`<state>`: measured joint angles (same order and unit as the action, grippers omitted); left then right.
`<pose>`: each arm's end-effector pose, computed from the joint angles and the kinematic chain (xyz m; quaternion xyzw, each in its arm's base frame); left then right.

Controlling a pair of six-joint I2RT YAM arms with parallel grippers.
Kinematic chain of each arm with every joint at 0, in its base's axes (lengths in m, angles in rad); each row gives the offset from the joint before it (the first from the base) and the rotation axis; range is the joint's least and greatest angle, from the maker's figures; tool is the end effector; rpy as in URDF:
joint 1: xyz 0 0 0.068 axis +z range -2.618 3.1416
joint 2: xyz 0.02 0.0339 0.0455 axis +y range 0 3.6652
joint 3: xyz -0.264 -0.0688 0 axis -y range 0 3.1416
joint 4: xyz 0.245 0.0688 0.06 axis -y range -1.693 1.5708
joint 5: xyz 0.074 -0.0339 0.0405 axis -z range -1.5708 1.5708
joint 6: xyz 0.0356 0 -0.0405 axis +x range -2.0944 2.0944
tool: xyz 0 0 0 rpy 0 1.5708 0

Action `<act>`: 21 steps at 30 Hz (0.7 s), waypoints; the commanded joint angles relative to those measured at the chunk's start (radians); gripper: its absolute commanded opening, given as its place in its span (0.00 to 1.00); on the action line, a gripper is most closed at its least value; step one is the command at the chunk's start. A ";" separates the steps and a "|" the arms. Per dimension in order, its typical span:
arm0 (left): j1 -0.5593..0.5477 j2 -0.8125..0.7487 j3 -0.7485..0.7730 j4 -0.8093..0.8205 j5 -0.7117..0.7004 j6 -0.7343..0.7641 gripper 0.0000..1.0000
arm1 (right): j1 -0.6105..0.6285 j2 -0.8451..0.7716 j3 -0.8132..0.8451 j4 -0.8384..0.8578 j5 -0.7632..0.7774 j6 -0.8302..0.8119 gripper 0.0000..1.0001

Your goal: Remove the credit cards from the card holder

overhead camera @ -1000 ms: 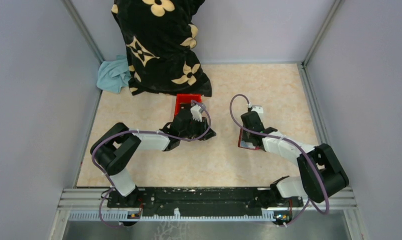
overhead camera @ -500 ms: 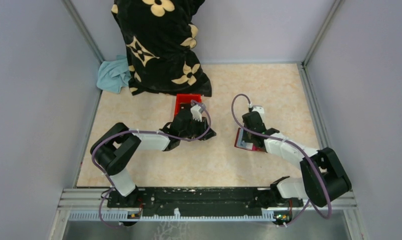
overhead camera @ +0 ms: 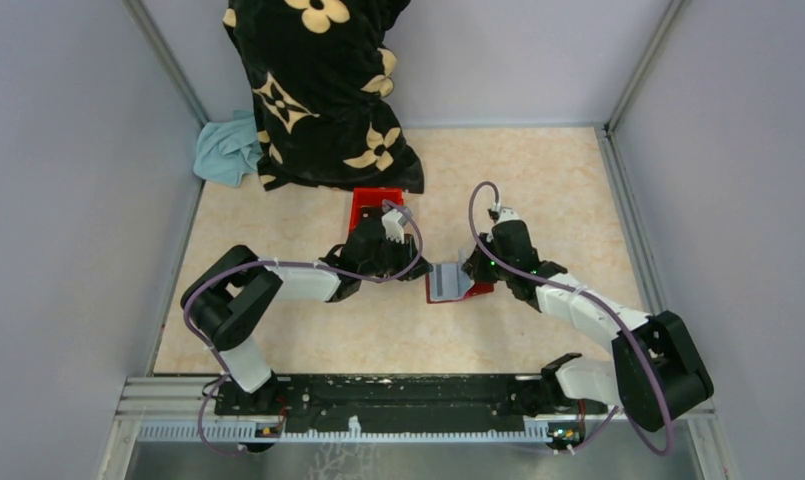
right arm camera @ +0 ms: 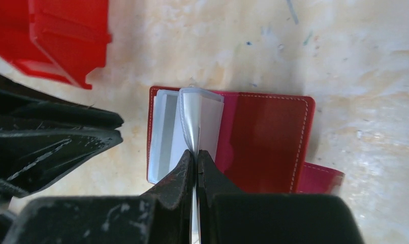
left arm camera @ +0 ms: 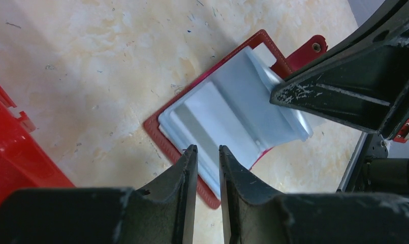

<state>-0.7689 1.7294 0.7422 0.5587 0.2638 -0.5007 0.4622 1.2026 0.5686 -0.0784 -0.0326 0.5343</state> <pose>0.2417 -0.2468 0.1578 0.1820 0.8170 -0.4069 0.3659 0.2151 0.1084 0.1914 0.0260 0.9088 0.2119 0.3584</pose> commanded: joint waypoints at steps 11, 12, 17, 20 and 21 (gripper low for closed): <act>-0.013 0.083 0.066 0.042 0.145 -0.026 0.29 | -0.055 0.073 -0.100 0.249 -0.206 0.102 0.00; -0.021 0.092 0.075 0.038 0.148 -0.024 0.29 | -0.057 0.079 -0.103 0.250 -0.203 0.106 0.00; -0.045 0.132 0.117 0.011 0.178 -0.012 0.29 | -0.071 0.072 -0.111 0.245 -0.194 0.109 0.00; -0.051 0.160 0.134 0.010 0.202 -0.021 0.29 | -0.077 0.056 -0.111 0.237 -0.188 0.106 0.00; -0.055 0.165 0.137 0.010 0.204 -0.022 0.29 | -0.078 0.055 -0.111 0.236 -0.187 0.103 0.00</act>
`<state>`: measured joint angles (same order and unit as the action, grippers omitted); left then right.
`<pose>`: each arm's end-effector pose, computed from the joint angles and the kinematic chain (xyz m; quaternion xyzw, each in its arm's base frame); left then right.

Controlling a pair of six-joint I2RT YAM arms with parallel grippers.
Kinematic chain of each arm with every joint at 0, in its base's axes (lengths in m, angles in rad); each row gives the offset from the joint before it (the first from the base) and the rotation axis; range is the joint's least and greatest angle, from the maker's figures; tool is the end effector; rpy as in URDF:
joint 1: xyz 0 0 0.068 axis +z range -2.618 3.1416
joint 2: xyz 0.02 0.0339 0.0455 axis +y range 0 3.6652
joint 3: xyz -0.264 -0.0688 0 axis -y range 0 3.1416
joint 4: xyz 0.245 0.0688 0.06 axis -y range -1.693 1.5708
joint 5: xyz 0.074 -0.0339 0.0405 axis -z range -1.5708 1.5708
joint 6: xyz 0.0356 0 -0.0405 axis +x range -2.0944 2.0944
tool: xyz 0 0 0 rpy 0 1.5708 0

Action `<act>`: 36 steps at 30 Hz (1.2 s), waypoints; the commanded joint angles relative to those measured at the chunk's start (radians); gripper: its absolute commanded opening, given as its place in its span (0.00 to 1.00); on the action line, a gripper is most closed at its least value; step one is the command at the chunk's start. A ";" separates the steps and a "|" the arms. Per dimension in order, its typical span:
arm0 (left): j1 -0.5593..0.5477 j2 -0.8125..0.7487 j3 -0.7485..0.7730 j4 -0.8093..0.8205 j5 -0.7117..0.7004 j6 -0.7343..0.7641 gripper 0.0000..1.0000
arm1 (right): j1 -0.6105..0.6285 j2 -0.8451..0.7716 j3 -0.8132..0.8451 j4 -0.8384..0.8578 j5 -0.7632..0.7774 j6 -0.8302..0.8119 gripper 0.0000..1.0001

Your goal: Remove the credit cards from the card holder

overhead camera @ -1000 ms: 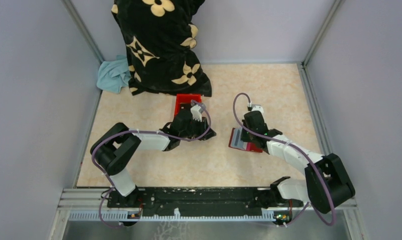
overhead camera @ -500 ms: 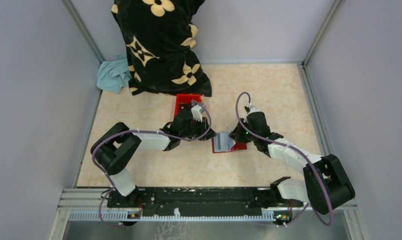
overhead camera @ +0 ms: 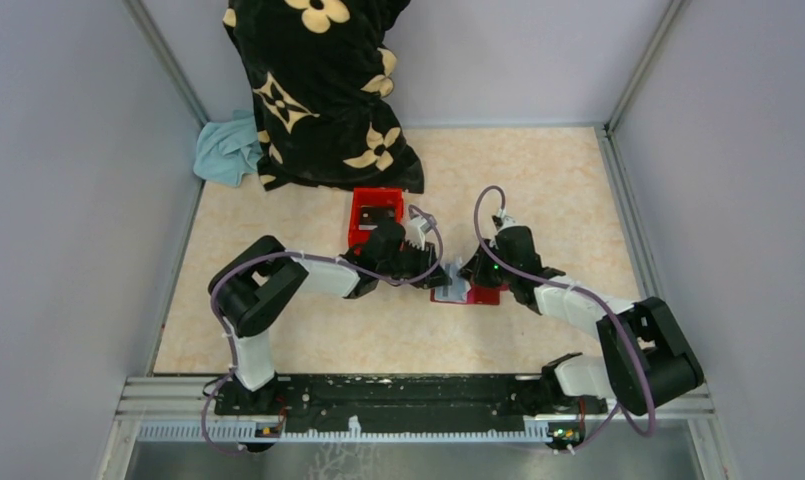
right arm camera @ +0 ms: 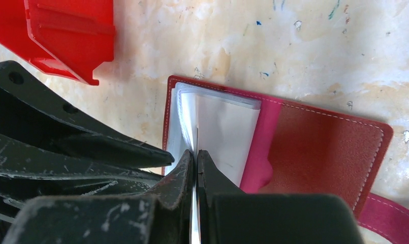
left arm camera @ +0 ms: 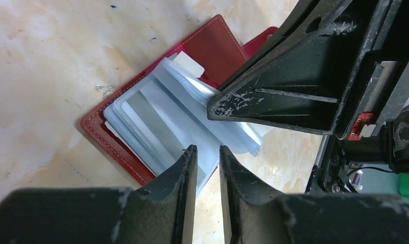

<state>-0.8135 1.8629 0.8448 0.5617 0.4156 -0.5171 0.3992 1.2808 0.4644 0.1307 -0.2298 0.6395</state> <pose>0.2447 -0.2797 0.1423 0.2305 0.8053 -0.4572 0.2990 0.2181 0.1008 0.1602 0.0589 0.8971 0.3011 0.3179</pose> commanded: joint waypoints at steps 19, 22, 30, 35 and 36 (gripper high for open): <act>-0.052 0.115 0.092 -0.022 0.055 -0.018 0.30 | -0.023 -0.068 0.003 -0.007 -0.007 -0.050 0.51; -0.053 0.116 0.092 -0.022 0.053 -0.021 0.30 | -0.023 -0.091 0.016 -0.057 0.020 -0.084 0.54; -0.052 0.120 0.102 -0.042 0.032 -0.018 0.30 | 0.053 -0.175 0.040 -0.160 0.094 -0.134 0.54; -0.053 0.121 0.103 -0.042 0.033 -0.021 0.30 | 0.143 -0.176 0.079 -0.222 0.202 -0.170 0.55; -0.052 0.122 0.104 -0.042 0.033 -0.020 0.30 | 0.155 -0.170 0.085 -0.229 0.218 -0.173 0.55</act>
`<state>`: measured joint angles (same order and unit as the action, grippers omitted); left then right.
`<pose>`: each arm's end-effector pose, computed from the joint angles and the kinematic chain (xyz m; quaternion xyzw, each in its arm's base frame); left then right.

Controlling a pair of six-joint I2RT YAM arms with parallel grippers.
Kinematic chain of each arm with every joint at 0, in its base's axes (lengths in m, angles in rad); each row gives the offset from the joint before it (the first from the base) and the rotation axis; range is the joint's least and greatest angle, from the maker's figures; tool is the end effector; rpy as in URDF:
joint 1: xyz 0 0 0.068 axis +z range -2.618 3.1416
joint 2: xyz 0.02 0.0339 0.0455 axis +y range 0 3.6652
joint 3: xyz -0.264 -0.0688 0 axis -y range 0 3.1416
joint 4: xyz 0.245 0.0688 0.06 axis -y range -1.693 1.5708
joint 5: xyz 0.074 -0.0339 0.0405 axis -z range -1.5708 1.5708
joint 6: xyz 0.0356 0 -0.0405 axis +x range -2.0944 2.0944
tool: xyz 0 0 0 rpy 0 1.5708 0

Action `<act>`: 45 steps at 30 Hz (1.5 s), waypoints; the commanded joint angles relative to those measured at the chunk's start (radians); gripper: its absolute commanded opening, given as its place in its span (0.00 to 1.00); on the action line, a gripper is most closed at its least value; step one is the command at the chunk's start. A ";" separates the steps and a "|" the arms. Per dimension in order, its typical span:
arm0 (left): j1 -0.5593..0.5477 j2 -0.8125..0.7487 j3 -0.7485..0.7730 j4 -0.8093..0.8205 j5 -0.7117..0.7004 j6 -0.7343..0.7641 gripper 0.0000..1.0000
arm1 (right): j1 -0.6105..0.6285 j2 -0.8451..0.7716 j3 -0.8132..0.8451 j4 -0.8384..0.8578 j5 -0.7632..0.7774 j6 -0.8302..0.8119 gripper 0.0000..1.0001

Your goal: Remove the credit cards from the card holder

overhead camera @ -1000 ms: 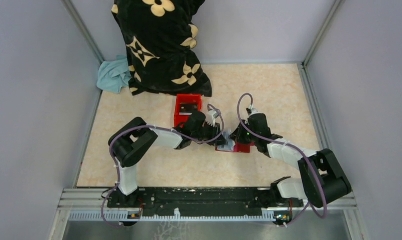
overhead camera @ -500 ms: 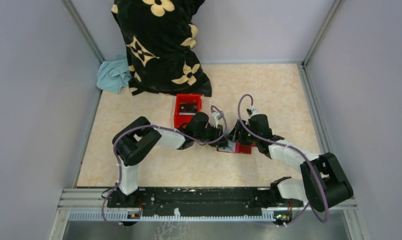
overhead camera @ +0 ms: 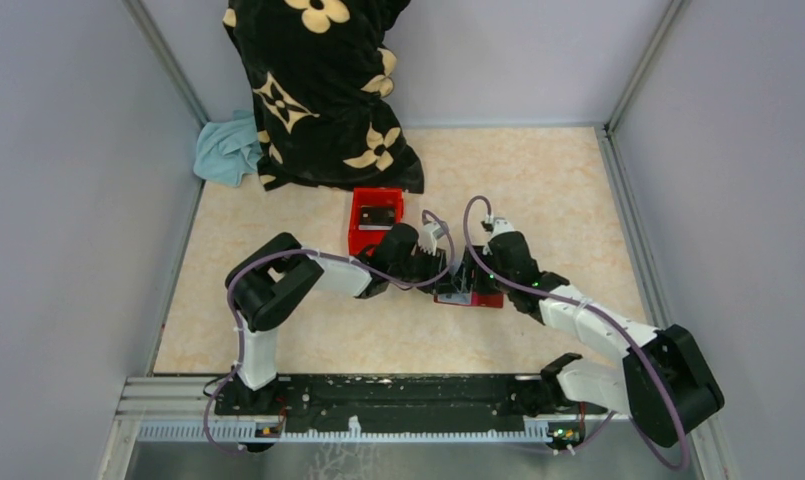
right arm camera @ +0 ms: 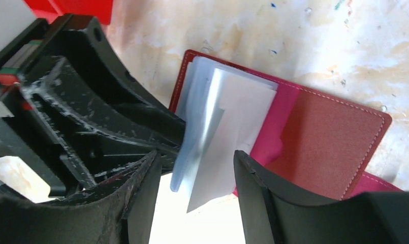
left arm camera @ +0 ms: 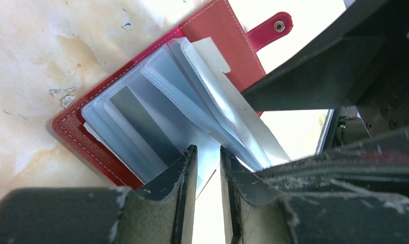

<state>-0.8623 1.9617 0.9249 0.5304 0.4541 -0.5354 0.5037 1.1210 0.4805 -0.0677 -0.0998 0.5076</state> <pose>0.2417 -0.3060 0.1258 0.2493 0.8098 -0.4666 0.2537 0.1915 0.1096 0.1818 -0.0191 0.9073 0.2419 0.3433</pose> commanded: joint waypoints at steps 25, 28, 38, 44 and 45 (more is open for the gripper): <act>-0.004 0.027 0.035 -0.036 -0.011 0.002 0.31 | 0.240 0.165 0.198 -0.219 0.372 -0.111 0.46; -0.004 0.026 0.037 -0.035 -0.011 0.002 0.31 | 0.240 0.171 0.196 -0.227 0.387 -0.097 0.42; -0.014 0.028 0.038 -0.012 -0.014 -0.007 0.31 | 0.126 0.004 0.149 -0.170 0.305 0.027 0.38; -0.056 0.065 0.107 -0.057 -0.074 0.021 0.31 | -0.010 -0.124 0.088 -0.176 0.308 0.072 0.39; -0.064 0.068 0.123 -0.072 -0.086 0.030 0.31 | -0.030 -0.147 0.073 -0.178 0.306 0.074 0.39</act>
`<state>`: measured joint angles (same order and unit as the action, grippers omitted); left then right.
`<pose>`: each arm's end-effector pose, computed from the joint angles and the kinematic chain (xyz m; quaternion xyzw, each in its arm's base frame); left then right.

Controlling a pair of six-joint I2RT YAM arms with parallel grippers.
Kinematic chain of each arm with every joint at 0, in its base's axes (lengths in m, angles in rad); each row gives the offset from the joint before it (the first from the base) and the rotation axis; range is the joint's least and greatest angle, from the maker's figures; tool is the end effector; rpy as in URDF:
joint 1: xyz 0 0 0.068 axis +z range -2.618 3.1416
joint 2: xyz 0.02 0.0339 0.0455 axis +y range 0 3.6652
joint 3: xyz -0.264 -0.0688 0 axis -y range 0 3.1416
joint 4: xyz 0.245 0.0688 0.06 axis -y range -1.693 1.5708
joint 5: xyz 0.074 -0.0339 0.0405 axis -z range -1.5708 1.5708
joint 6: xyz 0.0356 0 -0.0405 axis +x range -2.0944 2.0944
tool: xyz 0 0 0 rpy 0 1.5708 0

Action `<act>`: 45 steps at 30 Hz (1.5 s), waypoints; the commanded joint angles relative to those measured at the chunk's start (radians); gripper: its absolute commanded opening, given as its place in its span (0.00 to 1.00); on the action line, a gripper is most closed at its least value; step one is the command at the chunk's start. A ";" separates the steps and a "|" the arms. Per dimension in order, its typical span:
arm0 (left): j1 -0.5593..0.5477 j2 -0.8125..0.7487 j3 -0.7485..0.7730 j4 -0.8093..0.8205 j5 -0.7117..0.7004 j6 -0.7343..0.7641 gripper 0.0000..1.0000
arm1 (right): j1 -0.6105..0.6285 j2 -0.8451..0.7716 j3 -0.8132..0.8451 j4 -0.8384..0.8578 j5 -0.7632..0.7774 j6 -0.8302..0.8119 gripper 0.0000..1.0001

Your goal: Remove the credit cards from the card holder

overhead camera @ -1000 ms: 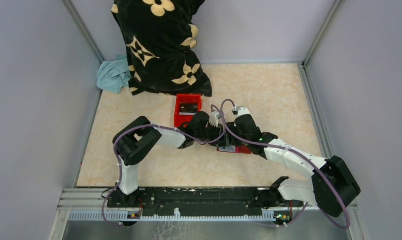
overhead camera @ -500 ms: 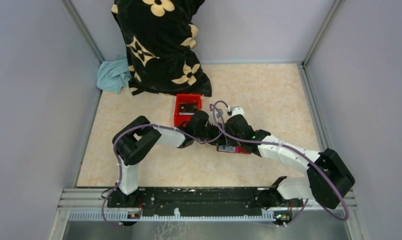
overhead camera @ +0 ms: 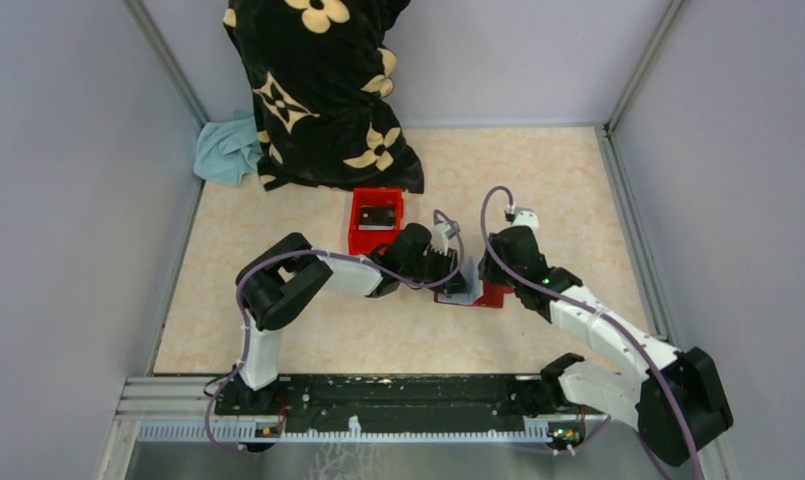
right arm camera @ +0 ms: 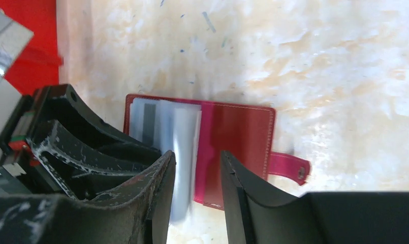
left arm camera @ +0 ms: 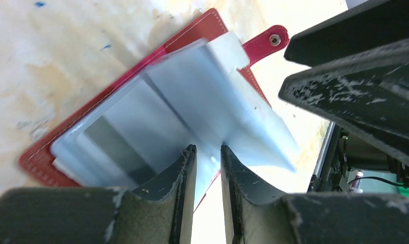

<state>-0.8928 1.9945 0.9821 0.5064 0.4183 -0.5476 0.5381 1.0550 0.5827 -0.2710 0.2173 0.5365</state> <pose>0.2411 -0.3225 0.1265 0.2486 0.8122 -0.4620 0.2552 0.1888 0.1038 0.2115 0.0429 0.9103 0.1193 0.3942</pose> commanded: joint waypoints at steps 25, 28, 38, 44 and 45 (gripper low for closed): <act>-0.066 0.005 0.068 -0.043 -0.178 0.147 0.31 | -0.160 -0.038 -0.209 0.276 -0.236 0.045 0.00; -0.066 -0.058 0.044 -0.082 -0.267 0.206 0.31 | -0.159 0.014 -0.218 0.332 -0.251 0.044 0.00; -0.048 -0.133 0.063 -0.249 -0.406 0.238 0.29 | -0.160 0.086 -0.201 0.346 -0.219 0.023 0.00; -0.043 -0.165 0.040 -0.348 -0.520 0.244 0.27 | -0.161 0.101 -0.187 0.329 -0.204 0.000 0.00; -0.044 -0.173 0.021 -0.346 -0.524 0.244 0.26 | -0.161 0.105 -0.178 0.327 -0.201 -0.005 0.00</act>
<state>-0.9455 1.8637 1.0458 0.2211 -0.0231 -0.3260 0.3832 1.1503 0.3592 0.0261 -0.0036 0.5613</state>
